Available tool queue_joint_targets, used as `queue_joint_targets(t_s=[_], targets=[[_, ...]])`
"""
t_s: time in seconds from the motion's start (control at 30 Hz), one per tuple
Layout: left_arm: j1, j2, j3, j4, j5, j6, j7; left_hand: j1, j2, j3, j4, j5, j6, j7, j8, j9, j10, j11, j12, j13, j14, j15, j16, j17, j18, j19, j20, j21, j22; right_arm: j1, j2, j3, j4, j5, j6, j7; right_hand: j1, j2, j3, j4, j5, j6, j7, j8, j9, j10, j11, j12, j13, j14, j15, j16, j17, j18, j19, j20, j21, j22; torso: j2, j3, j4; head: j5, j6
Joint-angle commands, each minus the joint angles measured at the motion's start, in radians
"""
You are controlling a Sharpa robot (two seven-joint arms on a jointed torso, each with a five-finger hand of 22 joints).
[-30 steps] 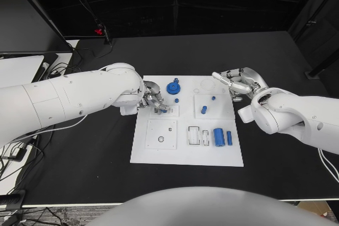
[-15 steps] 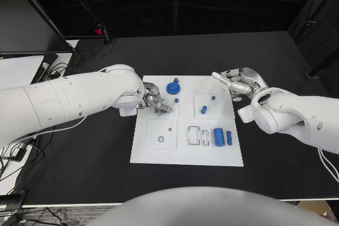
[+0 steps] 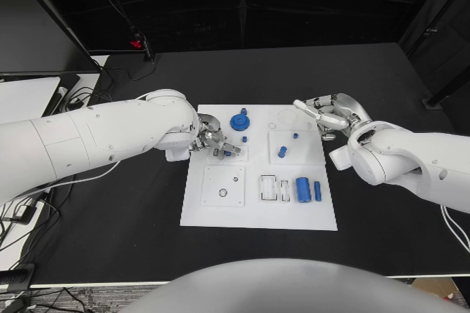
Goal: Assemble the parts on the task board
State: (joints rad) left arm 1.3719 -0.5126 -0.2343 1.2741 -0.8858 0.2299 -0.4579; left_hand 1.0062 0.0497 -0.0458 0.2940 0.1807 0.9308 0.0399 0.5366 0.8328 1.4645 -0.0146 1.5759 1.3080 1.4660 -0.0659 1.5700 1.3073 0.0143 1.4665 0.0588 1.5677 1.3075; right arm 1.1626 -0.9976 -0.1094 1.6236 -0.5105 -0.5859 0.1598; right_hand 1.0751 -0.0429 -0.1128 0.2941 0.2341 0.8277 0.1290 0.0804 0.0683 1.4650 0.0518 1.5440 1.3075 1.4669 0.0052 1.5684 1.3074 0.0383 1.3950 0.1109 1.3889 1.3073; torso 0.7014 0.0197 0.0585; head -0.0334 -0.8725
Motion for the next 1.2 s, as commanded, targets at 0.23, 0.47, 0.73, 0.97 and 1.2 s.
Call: queue_joint_targets(t_s=[0.23,0.47,0.73,0.97,1.2], targets=[[0.006,-0.052,-0.003,0.04,-0.008,-0.08,0.051,-0.043,-0.028,-0.077,-0.002,-0.047,-0.032,0.008,0.002,0.029,0.106,0.003,-0.005,0.263,0.105,0.005,0.001,0.263,-0.014,0.104,0.001,0.003,0.263,0.001,0.0,0.0,0.0,0.0,-0.001,0.001,-0.002,0.008,-0.008,-0.001,0.002,0.003,0.003,-0.004,-0.001,0.07,-0.004,-0.001,0.234,0.104,-0.005,0.002,0.263,0.019,-0.003,0.001,-0.005,0.187,-0.001,-0.0002,-0.0001,-0.002,0.0],[0.048,-0.105,-0.002,0.078,0.008,-0.072,0.1,-0.027,-0.036,-0.091,-0.002,-0.046,-0.078,0.013,0.05,0.08,0.106,0.007,-0.005,0.263,0.105,0.009,0.001,0.263,-0.014,0.104,0.004,0.003,0.263,0.001,0.0,0.0,-0.003,0.0,-0.002,0.0,-0.002,0.008,-0.008,-0.001,0.002,0.003,0.003,-0.004,-0.001,0.07,-0.004,-0.001,0.234,0.104,-0.005,0.002,0.263,0.019,-0.003,0.001,-0.005,0.187,-0.001,0.0011,-0.0011,0.003,0.0],[0.092,-0.137,-0.002,0.073,0.013,-0.045,0.129,0.002,-0.019,-0.085,-0.003,-0.043,-0.088,0.013,0.066,0.093,0.106,0.007,-0.005,0.263,0.105,0.007,0.001,0.263,-0.014,0.104,0.003,0.003,0.263,0.001,-0.001,0.0,-0.002,0.0,-0.003,0.0,-0.002,0.009,-0.008,-0.001,0.003,0.003,0.003,-0.004,-0.001,0.069,-0.004,-0.002,0.234,0.104,-0.005,0.002,0.263,0.019,-0.004,0.001,-0.007,0.186,0.0,0.0007,-0.0015,0.005,0.0],[0.1,-0.126,-0.002,0.007,0.014,-0.02,0.135,0.004,-0.012,-0.086,-0.002,-0.044,-0.088,0.012,0.072,0.096,0.106,0.007,-0.005,0.263,0.105,0.006,0.001,0.263,-0.014,0.104,0.003,0.003,0.263,0.001,-0.002,0.0,-0.001,0.0,-0.004,0.0,-0.002,0.009,-0.008,-0.001,0.003,0.003,0.003,-0.004,-0.001,0.069,-0.004,-0.002,0.234,0.104,-0.005,0.002,0.263,0.019,-0.004,0.001,-0.007,0.186,0.001,0.0001,-0.0011,0.008,0.0],[0.099,-0.088,-0.003,-0.081,0.014,-0.007,0.144,0.012,-0.001,-0.087,-0.003,-0.045,-0.086,0.011,0.082,0.102,0.106,0.007,-0.005,0.263,0.105,0.005,0.001,0.263,-0.014,0.104,0.002,0.003,0.263,0.001,-0.001,0.0,-0.001,0.0,-0.004,0.001,-0.002,0.009,-0.008,-0.001,0.003,0.003,0.003,-0.004,-0.001,0.069,-0.004,-0.002,0.234,0.104,-0.005,0.002,0.263,0.019,-0.004,0.001,-0.007,0.186,0.001,-0.0003,-0.0007,0.009,0.0]])
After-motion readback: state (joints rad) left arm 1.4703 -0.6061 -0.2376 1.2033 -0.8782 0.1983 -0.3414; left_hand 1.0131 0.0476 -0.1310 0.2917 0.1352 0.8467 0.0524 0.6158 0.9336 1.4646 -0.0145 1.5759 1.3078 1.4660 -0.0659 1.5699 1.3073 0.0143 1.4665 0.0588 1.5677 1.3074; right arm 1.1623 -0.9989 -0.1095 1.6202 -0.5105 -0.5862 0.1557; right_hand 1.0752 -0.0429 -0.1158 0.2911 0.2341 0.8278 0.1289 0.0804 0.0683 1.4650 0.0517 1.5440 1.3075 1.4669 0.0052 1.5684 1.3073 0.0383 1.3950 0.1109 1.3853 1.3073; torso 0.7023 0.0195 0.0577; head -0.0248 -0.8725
